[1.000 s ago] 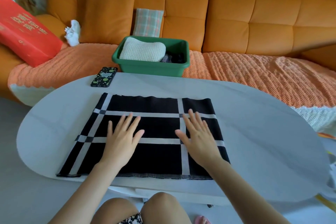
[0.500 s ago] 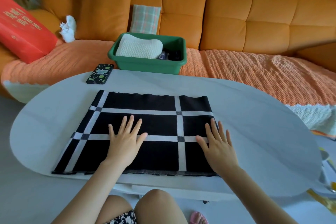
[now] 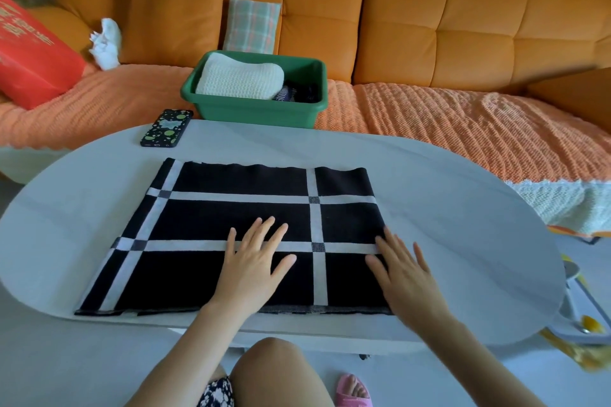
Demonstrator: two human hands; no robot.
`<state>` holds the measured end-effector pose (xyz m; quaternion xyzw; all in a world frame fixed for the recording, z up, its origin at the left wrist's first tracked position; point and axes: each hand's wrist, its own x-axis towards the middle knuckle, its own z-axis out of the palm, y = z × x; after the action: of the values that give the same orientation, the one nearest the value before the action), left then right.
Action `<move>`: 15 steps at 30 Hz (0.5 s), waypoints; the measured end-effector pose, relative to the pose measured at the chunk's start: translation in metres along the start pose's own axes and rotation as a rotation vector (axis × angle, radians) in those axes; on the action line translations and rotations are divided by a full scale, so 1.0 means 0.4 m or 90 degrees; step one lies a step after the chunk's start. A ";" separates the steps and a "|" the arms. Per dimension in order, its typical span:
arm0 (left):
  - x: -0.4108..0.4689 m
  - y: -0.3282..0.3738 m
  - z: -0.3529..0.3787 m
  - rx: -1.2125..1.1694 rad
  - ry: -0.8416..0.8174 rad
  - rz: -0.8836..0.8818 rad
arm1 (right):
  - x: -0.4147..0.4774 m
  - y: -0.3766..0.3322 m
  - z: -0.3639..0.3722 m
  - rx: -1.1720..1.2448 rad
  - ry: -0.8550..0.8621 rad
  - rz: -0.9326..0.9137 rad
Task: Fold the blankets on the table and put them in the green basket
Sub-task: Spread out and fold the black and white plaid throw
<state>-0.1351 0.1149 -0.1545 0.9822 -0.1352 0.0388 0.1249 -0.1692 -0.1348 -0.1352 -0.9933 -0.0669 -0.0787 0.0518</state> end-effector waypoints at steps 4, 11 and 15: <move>0.030 0.053 -0.026 -0.051 0.058 -0.004 | 0.168 0.014 -0.015 0.135 -0.070 0.003; 0.039 0.122 0.036 0.020 -0.014 -0.004 | 0.382 0.000 0.066 0.063 -0.209 -0.079; 0.035 0.117 0.048 0.037 -0.023 -0.015 | 0.386 0.059 0.084 0.071 -0.169 0.081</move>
<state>-0.1336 0.0625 -0.1605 0.9874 -0.1246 0.0235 0.0945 -0.0100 -0.1349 -0.1454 -0.9928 -0.0140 0.0605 0.1022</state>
